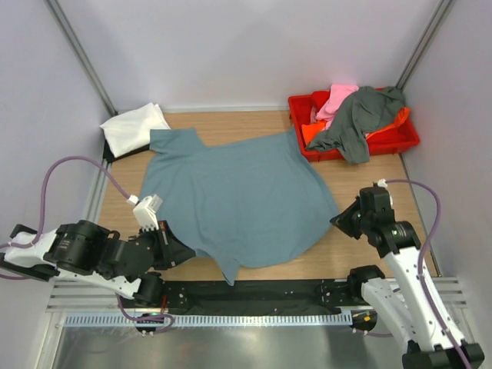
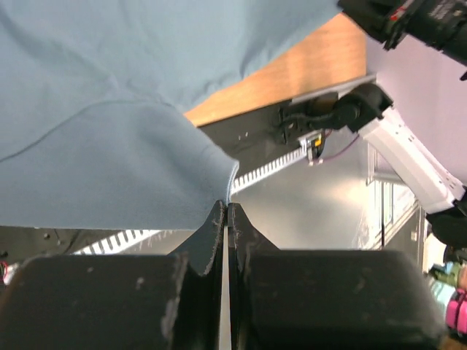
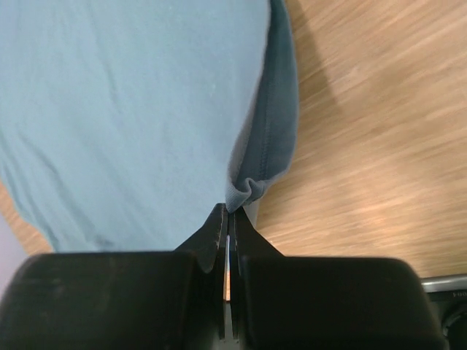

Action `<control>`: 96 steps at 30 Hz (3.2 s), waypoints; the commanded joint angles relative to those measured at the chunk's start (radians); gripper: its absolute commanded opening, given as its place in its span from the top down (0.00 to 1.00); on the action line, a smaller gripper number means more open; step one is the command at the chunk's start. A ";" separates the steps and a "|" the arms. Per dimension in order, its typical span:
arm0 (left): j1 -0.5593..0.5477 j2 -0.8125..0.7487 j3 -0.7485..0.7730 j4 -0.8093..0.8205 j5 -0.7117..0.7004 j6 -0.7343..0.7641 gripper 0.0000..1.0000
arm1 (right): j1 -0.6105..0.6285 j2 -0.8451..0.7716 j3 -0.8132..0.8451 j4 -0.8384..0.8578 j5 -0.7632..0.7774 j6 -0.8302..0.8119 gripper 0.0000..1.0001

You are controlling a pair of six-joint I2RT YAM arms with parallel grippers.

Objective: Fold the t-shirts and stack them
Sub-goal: Fold the tshirt

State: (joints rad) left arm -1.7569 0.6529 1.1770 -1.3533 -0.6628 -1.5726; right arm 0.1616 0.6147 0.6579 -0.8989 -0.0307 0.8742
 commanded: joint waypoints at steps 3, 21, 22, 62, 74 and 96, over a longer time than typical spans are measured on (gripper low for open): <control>-0.001 0.057 0.050 -0.310 -0.185 0.063 1.00 | -0.002 0.219 0.132 0.196 -0.023 -0.090 0.99; 0.961 0.258 0.110 0.112 -0.019 0.969 1.00 | -0.002 0.553 0.341 0.328 0.055 -0.238 0.98; 1.012 0.269 0.115 0.123 0.000 1.029 1.00 | -0.002 0.566 0.347 0.342 0.045 -0.238 0.98; 1.666 0.882 0.221 0.423 0.434 1.191 0.37 | -0.007 1.002 0.570 0.384 0.095 -0.365 0.10; 1.662 0.331 -0.270 0.460 0.610 0.873 0.02 | -0.025 0.796 0.177 0.515 -0.040 -0.284 0.03; 1.360 0.064 -0.740 0.358 0.362 0.177 0.02 | -0.096 1.031 0.160 0.696 -0.146 -0.233 0.32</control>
State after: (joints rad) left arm -0.3920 0.7284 0.4847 -0.9836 -0.2375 -1.2919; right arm 0.0677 1.5883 0.8223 -0.2111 -0.1608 0.6353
